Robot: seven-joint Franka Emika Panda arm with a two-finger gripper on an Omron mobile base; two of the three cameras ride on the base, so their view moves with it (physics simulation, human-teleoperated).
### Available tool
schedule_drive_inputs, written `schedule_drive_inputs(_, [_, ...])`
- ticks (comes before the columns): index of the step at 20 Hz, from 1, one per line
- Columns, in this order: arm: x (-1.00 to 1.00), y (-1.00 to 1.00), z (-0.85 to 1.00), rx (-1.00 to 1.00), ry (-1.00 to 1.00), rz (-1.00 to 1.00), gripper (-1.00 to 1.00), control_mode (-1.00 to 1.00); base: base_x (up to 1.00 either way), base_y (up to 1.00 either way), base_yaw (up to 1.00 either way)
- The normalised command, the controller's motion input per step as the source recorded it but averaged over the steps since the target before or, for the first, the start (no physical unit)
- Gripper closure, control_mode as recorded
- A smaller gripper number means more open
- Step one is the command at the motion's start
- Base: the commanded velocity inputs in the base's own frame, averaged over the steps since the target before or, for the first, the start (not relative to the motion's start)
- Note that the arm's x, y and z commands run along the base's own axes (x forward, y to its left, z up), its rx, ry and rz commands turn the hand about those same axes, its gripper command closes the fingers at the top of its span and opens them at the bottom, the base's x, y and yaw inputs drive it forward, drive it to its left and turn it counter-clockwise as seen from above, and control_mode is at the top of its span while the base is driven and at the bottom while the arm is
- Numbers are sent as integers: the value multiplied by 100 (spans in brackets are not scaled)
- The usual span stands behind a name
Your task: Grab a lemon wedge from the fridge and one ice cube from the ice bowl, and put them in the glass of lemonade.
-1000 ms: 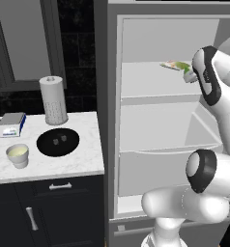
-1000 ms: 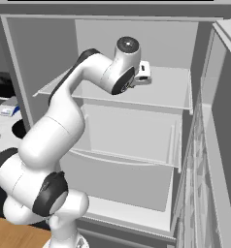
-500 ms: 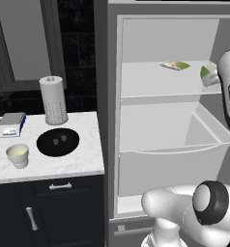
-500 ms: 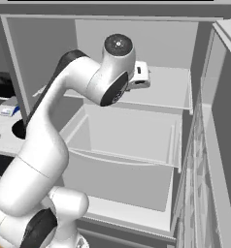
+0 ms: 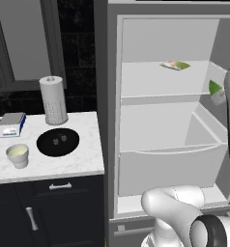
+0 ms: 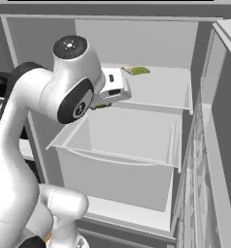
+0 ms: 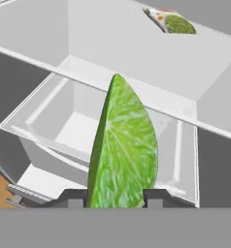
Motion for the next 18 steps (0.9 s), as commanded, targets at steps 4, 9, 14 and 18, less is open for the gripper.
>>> schedule_drive_inputs(4, [-98, 41, 0, -9, 12, -7, 100, -100, 0, 0, 0])
schedule_drive_inputs(9, [-77, 3, 0, 8, 0, -1, 100, -100, 0, 0, 0])
schedule_drive_inputs(14, [-71, 6, 0, 8, 0, 0, 100, -100, 0, 0, 0])
schedule_drive_inputs(18, [-59, 45, 0, 4, 0, 0, 100, -100, 0, 0, 0])
